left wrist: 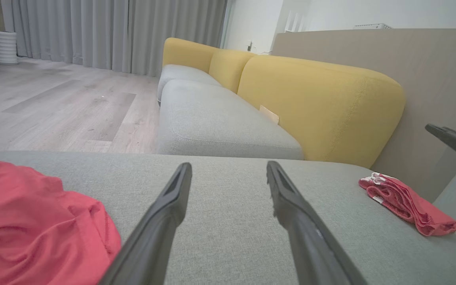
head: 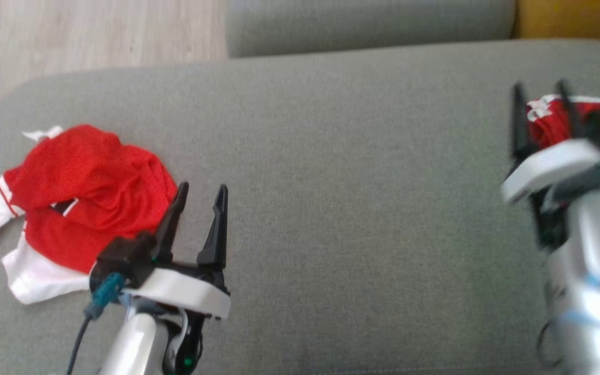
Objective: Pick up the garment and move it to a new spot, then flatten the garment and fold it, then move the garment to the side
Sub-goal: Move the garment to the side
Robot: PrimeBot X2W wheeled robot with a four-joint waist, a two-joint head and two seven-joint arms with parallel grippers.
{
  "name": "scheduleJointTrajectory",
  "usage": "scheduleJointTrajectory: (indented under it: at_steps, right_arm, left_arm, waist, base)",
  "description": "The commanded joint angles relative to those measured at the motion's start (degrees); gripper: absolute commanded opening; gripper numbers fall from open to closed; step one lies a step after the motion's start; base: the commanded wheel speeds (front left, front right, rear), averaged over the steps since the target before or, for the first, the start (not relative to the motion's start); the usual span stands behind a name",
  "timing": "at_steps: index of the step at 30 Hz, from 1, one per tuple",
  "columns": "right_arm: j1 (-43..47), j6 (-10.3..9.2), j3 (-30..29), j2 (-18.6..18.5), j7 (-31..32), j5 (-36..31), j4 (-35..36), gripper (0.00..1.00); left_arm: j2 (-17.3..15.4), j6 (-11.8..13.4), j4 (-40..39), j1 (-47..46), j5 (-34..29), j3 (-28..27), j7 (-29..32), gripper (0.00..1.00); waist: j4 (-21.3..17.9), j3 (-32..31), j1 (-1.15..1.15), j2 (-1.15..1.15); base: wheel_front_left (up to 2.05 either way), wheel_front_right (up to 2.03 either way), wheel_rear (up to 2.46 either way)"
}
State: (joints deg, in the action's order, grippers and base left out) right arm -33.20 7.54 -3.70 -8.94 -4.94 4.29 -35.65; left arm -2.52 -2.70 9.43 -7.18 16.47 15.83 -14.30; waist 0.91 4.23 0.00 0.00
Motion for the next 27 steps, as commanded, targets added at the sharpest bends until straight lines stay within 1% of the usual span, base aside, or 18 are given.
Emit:
scheduleJointTrajectory:
  at_steps: [1, 5, 9, 12, 18, 21, 27]
  right_arm:
    - [2.59, -0.05, 1.81, 2.50, 0.18, 1.42, 4.79, 1.00]
    - [9.60, -0.05, 3.77, 5.25, -0.25, 3.35, 10.30, 1.00]
    - [16.11, -0.05, 5.06, 5.97, -2.10, 4.25, 13.91, 1.00]
    - [19.94, -0.05, 6.25, 6.02, -4.40, 5.64, 15.31, 1.00]
    - [24.29, -0.05, 7.37, 6.04, -7.21, 7.94, 16.76, 1.00]
    - [25.94, -0.05, 8.06, 6.05, -8.23, 7.46, 17.62, 1.00]
    - [27.92, -0.05, 7.49, 6.05, -9.23, 7.85, 18.28, 1.00]
  left_arm:
    - [-0.36, 0.33, -2.18, -0.51, 0.41, -2.40, -0.70, 1.00]
    - [-0.36, 0.22, -2.20, 1.12, 0.28, -2.98, -0.70, 1.00]
    - [-0.36, 0.28, -2.29, 2.65, 0.13, -3.07, -0.70, 1.00]
    - [-0.36, 0.45, -2.23, 3.87, 0.14, -3.21, -0.70, 1.00]
    - [-0.36, 0.51, -2.24, 6.02, 0.13, -3.64, -0.70, 1.00]
    - [-0.36, 0.66, -2.41, 7.15, 0.26, -3.91, -0.70, 1.00]
    - [-0.36, 0.99, -2.50, 7.99, 0.46, -3.56, -0.70, 1.00]
  waist:
    - [0.11, -2.30, 0.00, 0.00]
    - [0.39, -3.86, 0.00, 0.00]
    - [0.70, -4.76, 0.00, 0.00]
    - [0.83, -5.26, 0.00, 0.00]
    - [0.84, -6.06, 0.00, 0.00]
    - [0.70, -6.46, 0.00, 0.00]
    - [0.84, -7.00, 0.00, 0.00]
  base:
    - [0.00, 0.00, 0.00]
    - [0.00, 0.00, 0.00]
    - [0.00, 0.00, 0.00]
    - [0.00, 0.00, 0.00]
    - [0.00, 0.00, 0.00]
    - [0.00, 0.00, 0.00]
    - [0.00, 0.00, 0.00]
